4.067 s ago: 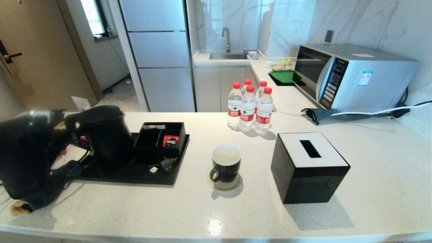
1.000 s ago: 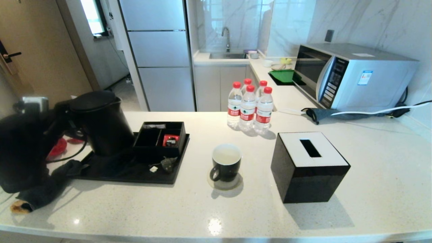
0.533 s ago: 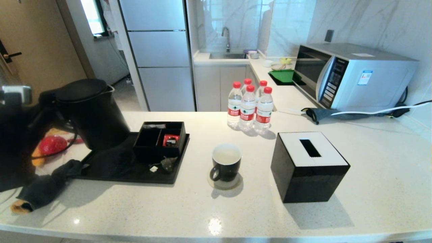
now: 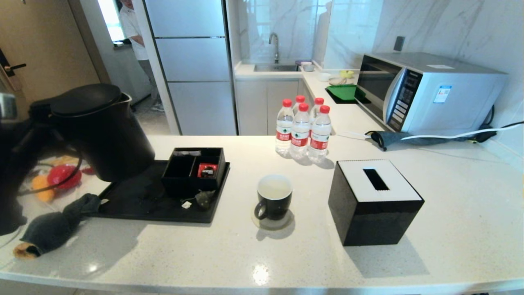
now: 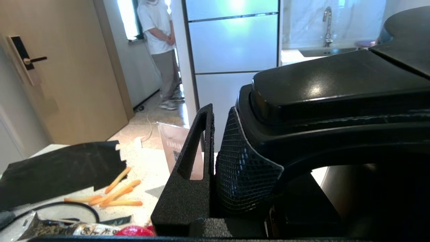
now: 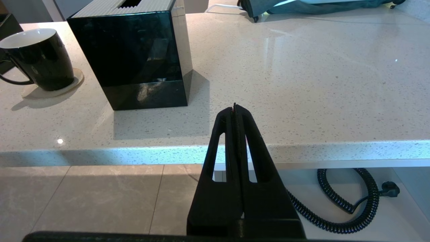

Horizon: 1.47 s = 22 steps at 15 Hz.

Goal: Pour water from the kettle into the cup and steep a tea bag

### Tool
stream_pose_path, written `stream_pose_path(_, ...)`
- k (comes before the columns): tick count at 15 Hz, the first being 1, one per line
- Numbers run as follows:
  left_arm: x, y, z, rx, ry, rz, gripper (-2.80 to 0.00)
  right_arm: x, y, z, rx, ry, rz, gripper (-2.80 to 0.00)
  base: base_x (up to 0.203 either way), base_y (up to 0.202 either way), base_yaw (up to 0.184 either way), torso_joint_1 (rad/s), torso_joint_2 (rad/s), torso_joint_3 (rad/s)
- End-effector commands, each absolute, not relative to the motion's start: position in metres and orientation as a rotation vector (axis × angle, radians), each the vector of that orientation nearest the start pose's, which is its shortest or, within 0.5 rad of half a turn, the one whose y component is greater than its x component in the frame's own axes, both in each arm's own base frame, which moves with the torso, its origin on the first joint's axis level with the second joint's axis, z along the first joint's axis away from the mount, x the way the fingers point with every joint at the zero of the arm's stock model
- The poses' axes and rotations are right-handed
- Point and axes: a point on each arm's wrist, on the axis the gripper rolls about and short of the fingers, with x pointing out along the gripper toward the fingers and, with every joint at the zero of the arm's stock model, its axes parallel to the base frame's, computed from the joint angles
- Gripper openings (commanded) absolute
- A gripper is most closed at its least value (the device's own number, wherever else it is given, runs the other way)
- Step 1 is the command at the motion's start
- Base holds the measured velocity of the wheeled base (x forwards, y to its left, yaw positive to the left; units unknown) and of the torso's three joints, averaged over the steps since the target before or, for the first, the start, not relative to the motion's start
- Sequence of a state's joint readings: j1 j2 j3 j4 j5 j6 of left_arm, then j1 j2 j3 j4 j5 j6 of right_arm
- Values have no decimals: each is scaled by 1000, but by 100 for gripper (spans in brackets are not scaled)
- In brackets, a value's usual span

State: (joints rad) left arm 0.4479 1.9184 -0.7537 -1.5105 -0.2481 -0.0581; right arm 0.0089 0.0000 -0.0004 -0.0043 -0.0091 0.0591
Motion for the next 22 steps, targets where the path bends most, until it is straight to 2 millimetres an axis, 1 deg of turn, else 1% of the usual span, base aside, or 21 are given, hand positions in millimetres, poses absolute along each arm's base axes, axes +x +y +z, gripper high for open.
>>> stream_pose_path(1, 290, 133, 202, 73, -363, 182, -280, -23, 0, 76, 60, -6, 0, -280, 0, 0, 0, 0, 0, 0)
stream_pose_path(4, 276, 124, 214, 69, -353, 170, -280, -23, 0, 76, 59, -5, 0, -280, 0, 0, 0, 0, 0, 0)
stream_pose_path(5, 272, 118, 219, 66, -350, 157, -280, -23, 0, 76, 59, -6, 0, -280, 0, 0, 0, 0, 0, 0)
stream_pose_path(9, 266, 75, 231, 34, -327, 35, -280, -23, 0, 76, 58, -6, 0, -280, 0, 0, 0, 0, 0, 0)
stream_pose_path(13, 257, 38, 241, 2, -281, -80, -280, -23, 0, 76, 58, -5, 0, -280, 0, 0, 0, 0, 0, 0)
stream_pose_path(15, 254, 22, 239, -12, -230, -124, -280, -23, 0, 76, 60, -5, 0, -280, 0, 0, 0, 0, 0, 0)
stream_pose_path(18, 256, -1, 234, -16, -187, -179, -280, -23, 0, 76, 60, -6, 0, -280, 0, 0, 0, 0, 0, 0)
stream_pose_path(21, 258, -22, 229, 25, -142, -139, -280, -23, 0, 76, 60, -6, 0, -280, 0, 0, 0, 0, 0, 0)
stream_pose_path(22, 258, -25, 228, 41, -129, -138, -280, -23, 0, 76, 60, -5, 0, -280, 0, 0, 0, 0, 0, 0)
